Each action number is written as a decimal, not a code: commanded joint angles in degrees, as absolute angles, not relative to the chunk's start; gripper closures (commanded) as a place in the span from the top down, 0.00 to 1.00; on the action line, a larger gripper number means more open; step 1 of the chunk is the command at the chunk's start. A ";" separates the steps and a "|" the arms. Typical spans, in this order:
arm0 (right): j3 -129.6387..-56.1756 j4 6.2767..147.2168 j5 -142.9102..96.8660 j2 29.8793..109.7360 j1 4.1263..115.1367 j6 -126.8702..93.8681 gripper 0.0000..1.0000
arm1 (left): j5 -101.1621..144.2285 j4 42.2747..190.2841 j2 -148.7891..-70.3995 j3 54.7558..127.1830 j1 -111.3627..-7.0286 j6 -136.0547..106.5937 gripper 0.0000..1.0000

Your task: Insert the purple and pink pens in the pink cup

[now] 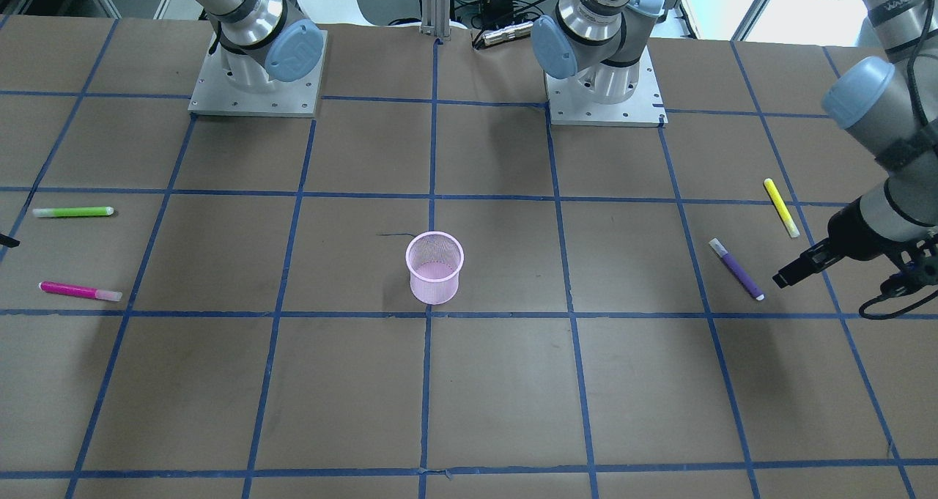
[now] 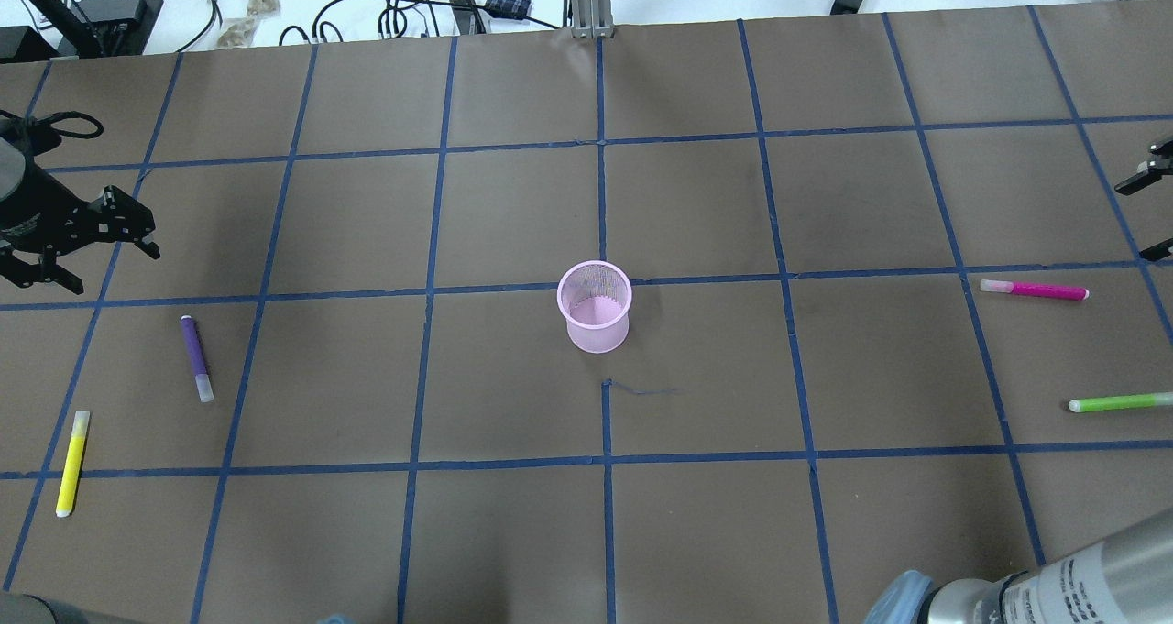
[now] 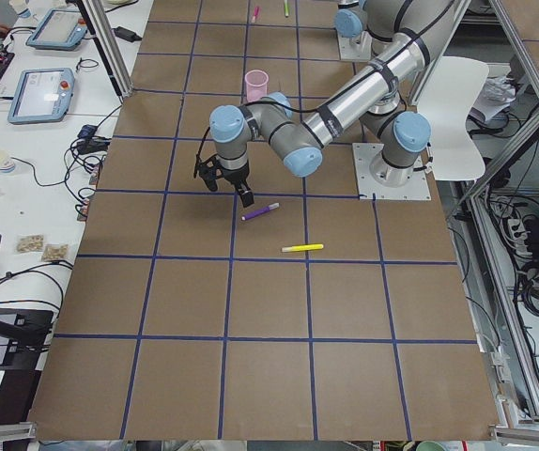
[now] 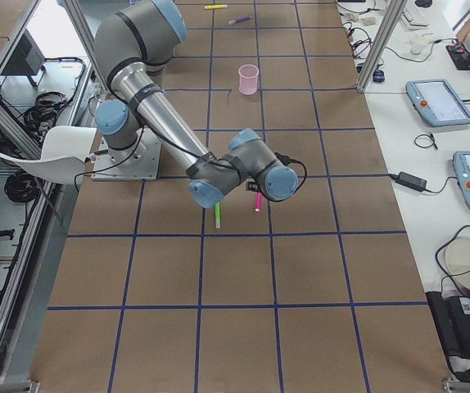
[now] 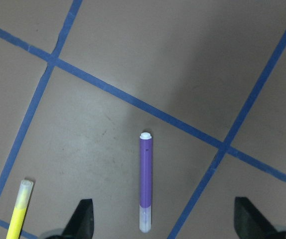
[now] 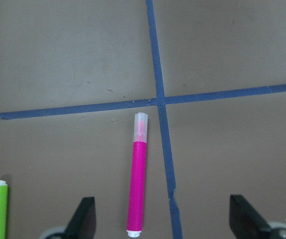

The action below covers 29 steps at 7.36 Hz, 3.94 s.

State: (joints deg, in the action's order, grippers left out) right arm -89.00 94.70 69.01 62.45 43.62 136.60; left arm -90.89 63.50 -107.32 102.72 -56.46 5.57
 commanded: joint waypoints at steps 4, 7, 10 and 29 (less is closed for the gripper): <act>-91.05 97.20 66.36 54.67 42.80 142.12 0.78 | -90.88 57.48 -114.96 104.94 -56.43 5.54 1.00; -91.14 97.29 66.80 54.67 42.80 144.05 0.76 | -90.97 57.48 -116.01 104.94 -56.43 5.89 0.79; -91.14 97.30 67.24 54.67 42.80 145.90 0.44 | -91.14 57.57 -116.37 104.94 -56.42 5.98 0.53; -90.18 99.92 88.57 77.88 106.48 69.31 0.04 | -93.96 64.95 -111.45 97.82 -57.39 6.06 0.00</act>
State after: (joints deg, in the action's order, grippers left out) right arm -90.19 97.81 85.59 78.98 99.75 77.26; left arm -93.85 64.96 -111.46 97.93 -57.35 6.06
